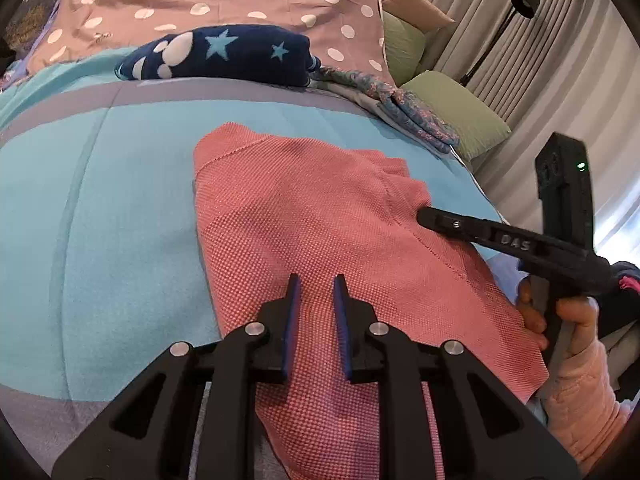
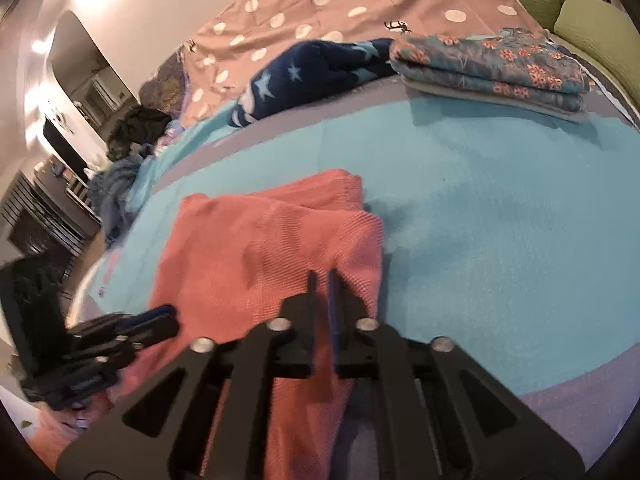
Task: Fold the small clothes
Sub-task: 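Grasp the folded sweater with the left gripper while the right gripper grasps beside it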
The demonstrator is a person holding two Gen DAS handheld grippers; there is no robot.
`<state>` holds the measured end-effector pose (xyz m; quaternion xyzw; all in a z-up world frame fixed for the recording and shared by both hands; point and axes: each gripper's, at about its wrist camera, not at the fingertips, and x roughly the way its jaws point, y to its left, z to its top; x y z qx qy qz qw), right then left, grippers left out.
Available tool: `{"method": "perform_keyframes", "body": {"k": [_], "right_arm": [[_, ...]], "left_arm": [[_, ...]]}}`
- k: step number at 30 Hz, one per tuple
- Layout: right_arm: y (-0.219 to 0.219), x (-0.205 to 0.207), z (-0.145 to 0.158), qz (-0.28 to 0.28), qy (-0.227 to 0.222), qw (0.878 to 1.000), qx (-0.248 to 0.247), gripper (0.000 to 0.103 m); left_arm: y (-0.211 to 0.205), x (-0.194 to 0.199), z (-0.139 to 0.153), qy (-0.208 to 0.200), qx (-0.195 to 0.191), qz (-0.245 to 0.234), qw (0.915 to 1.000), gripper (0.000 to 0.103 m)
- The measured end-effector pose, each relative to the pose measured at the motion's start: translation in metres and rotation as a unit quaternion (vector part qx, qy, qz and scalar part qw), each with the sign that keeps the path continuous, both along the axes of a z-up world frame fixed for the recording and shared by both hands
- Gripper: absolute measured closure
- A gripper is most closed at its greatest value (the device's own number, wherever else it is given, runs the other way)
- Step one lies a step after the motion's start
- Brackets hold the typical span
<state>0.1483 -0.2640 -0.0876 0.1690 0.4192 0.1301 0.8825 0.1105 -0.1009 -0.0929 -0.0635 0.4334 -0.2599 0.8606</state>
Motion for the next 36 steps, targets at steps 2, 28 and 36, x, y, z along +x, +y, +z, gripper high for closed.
{"method": "perform_keyframes", "body": {"k": [2,28,36], "right_arm": [[-0.004,-0.014,0.015,-0.005,-0.020,1.000,0.006,0.068],[-0.010,-0.075,-0.008,0.036,0.043,0.998,0.042,0.030],[-0.011,-0.043,-0.016,0.077,0.051,0.993,0.077,0.025]], "left_arm": [[-0.002,-0.003,0.003,-0.008,0.010,-0.002,0.9999,0.079],[0.024,-0.044,0.016,0.002,-0.016,0.008,0.9998,0.027],[0.022,-0.008,-0.008,0.069,-0.072,-0.016,0.9949,0.027]]}}
